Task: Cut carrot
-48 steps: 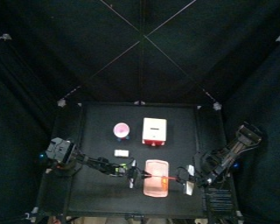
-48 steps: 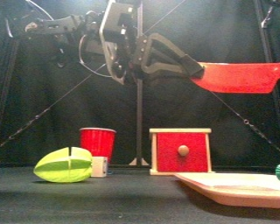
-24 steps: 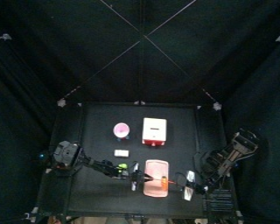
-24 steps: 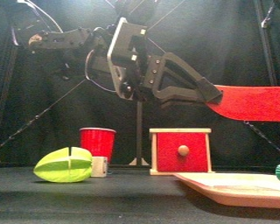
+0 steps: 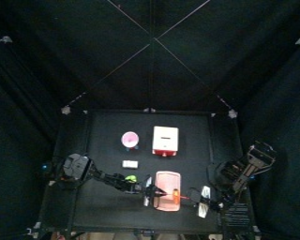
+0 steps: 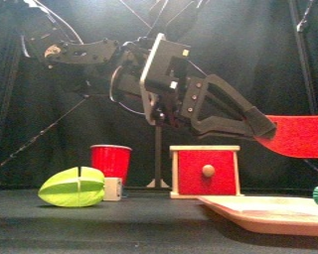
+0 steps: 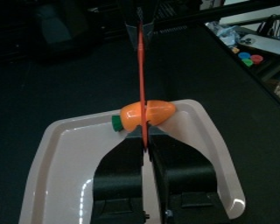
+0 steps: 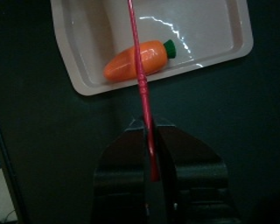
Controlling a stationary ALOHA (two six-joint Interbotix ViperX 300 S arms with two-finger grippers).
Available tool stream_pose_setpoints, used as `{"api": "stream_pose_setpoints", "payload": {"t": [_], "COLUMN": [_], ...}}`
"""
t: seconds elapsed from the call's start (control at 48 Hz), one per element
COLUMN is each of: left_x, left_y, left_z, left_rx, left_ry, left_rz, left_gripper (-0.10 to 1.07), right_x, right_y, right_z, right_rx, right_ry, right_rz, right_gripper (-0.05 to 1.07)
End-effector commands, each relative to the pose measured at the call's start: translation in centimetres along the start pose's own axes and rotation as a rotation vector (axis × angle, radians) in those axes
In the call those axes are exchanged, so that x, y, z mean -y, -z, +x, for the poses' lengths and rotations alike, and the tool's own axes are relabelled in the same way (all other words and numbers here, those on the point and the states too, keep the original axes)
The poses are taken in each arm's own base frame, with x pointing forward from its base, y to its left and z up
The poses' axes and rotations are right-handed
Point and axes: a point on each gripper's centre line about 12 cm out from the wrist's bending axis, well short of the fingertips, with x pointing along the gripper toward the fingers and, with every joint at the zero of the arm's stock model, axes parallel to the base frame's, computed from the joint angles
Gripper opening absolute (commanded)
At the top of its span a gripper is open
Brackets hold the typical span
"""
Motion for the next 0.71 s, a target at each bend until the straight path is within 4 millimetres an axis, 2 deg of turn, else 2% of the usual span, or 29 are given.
{"api": "stream_pose_setpoints", "payload": {"t": [0.0, 0.688], "left_x": [0.27, 0.28], "left_y": [-0.22, 0.49], "left_z": [0.0, 0.39], "left_rx": [-0.009, -0.054], "left_ry": [0.01, 0.019], "left_rz": [-0.003, -0.012], "left_gripper": [0.37, 0.37], "right_x": [-0.38, -0.53], "right_y": [0.54, 0.91], "right_z": [-0.42, 0.0], "right_rx": [-0.018, -0.034], "right_ry": [-0.012, -0.002], "right_rz": [0.009, 0.007], "right_gripper": [0.26, 0.26]}}
